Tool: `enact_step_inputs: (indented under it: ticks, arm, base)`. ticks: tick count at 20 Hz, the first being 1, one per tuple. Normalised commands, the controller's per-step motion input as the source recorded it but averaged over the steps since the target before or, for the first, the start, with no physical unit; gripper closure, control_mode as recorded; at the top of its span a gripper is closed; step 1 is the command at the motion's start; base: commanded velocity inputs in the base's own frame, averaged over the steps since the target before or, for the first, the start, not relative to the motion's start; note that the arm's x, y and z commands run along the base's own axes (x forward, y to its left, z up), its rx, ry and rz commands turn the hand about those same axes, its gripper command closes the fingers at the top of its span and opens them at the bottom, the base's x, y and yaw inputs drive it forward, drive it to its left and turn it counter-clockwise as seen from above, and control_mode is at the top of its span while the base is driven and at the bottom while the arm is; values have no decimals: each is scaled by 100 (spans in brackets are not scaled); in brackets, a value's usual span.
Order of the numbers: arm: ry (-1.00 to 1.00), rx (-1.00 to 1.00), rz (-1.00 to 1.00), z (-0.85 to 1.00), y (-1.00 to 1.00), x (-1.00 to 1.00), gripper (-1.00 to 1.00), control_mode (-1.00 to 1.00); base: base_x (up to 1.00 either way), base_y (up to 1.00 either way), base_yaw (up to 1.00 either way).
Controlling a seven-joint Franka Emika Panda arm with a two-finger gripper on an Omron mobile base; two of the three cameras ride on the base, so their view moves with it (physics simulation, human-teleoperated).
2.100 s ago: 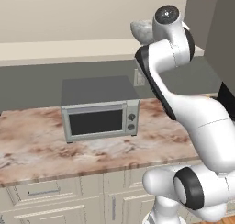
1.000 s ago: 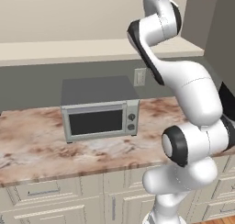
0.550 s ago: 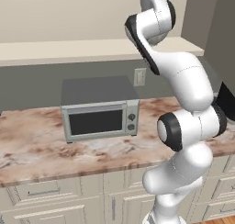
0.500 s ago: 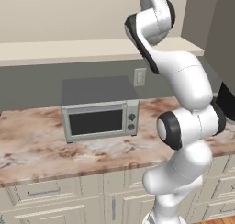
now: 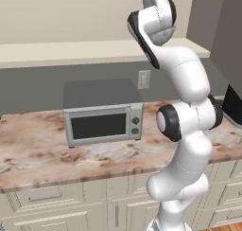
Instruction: Move the bowls from the cabinet to the plates on the dining table.
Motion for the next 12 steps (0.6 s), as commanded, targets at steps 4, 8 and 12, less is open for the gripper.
enact_step_inputs:
  ticks: [4, 8, 12]
  arm:
    - [4, -12, 3, -21, -8, 38, -100, -100]
    - [2, -12, 4, -11, -7, 34, -100, -100]
    - [1, -10, 4, -1, -9, 32, -100, -100]
  base:
    - [0, 0, 0]
    - [0, 0, 0]
    - [0, 0, 0]
